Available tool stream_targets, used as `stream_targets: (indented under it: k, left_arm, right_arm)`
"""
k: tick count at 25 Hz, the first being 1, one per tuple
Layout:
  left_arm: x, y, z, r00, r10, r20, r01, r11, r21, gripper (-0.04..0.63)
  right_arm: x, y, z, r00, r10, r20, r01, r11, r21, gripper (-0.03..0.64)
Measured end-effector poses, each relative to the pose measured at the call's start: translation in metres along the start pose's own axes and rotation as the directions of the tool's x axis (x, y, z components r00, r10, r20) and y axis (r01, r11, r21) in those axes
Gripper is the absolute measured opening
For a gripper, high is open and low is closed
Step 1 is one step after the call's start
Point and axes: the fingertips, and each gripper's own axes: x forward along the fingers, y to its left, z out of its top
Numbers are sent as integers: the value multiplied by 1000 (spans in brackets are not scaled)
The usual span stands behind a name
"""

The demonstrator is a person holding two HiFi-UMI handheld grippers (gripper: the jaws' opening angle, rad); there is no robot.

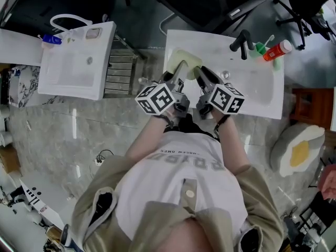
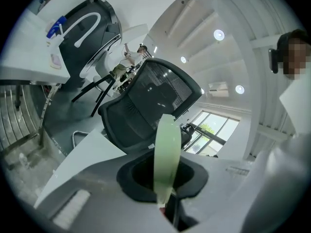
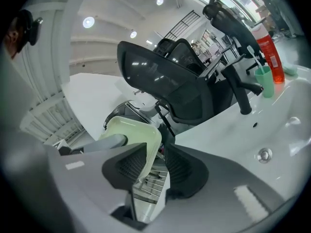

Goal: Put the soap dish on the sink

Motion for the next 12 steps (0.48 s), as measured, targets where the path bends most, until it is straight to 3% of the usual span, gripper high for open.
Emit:
stream_targets:
  k: [4, 7, 12]
  left_arm:
    - [8, 3, -1, 1000, 5, 14, -4, 1000, -28, 23]
    - [15, 4, -5, 1000, 10, 12, -10, 1000, -28, 23]
    - [26, 12, -23, 998, 25, -65, -26, 1000, -10, 23]
  right_arm:
    - [4, -6, 4, 998, 60, -6, -59, 995, 80, 124]
    - [5, -11, 8, 996, 84, -9, -83, 992, 96, 74]
    - [6, -32, 14, 999, 1, -39, 2, 997, 73, 43]
